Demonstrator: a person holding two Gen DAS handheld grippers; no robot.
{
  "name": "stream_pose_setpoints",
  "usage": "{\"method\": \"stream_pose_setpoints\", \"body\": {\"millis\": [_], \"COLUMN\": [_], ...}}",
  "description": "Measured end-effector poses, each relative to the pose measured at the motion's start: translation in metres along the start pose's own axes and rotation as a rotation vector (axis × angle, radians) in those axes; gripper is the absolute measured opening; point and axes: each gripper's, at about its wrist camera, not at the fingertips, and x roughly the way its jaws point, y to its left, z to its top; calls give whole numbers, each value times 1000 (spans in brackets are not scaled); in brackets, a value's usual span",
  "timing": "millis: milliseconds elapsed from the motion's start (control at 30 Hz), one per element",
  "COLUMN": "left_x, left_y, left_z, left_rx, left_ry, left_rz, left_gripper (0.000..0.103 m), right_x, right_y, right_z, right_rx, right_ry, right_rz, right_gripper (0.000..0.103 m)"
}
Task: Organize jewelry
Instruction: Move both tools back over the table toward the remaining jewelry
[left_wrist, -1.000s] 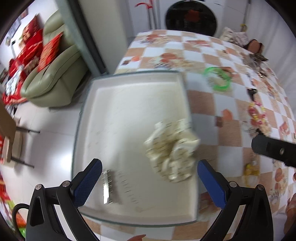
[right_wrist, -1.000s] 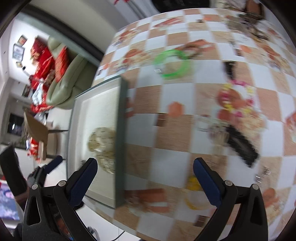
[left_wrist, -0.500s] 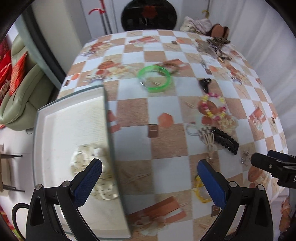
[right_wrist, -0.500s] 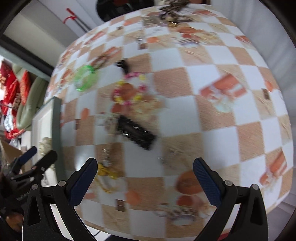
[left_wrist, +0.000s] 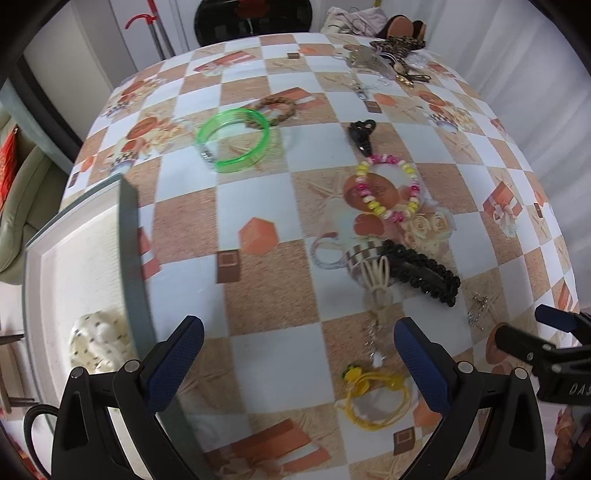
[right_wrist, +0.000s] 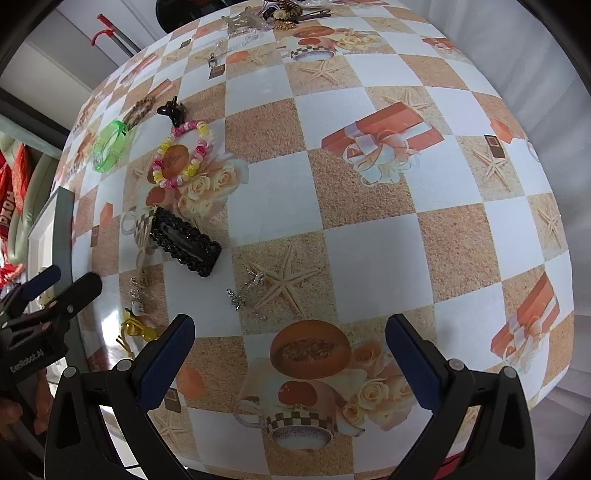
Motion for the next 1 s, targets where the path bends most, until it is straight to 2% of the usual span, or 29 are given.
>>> {"method": "stream_pose_setpoints", "body": {"millis": [167,333,400,500,567,633,700,767,1000], "left_x": [10,20,25,32,36,40,41,41,37], "left_y": [-10,-21,-25,-29,-31,-34,-37,-40,-49], "left_z": [6,11,12,15,16,16,15,15,16], "left_rx": [28,60,73,85,92,100,108,118,139], "left_ry": [5,11,16,30,35,48,49,45,43], "left_rz": [-29,-45,-40,-36,-40,-39,-29,-26,-25], "left_gripper": [103,103,98,97,86,81,81,73,51], "right_x": [5,12,15,17,19,21,21,22,24], "right_y": [3,12,14,16,17,19,22,27,35], "right_z": [1,2,3,3,4,5,4,4,2], "right_rx": [-8,-34,-43,-57,-62,-67,-81,-94,-151], "right_ry": [-3,-7,-10,-16,-21,-29,-45,-60,-101], "right_rz": [21,21,22,12,6,-7,-26,-49,-148], "right_gripper": [102,92,91,91,90,89,87,84,64]}}
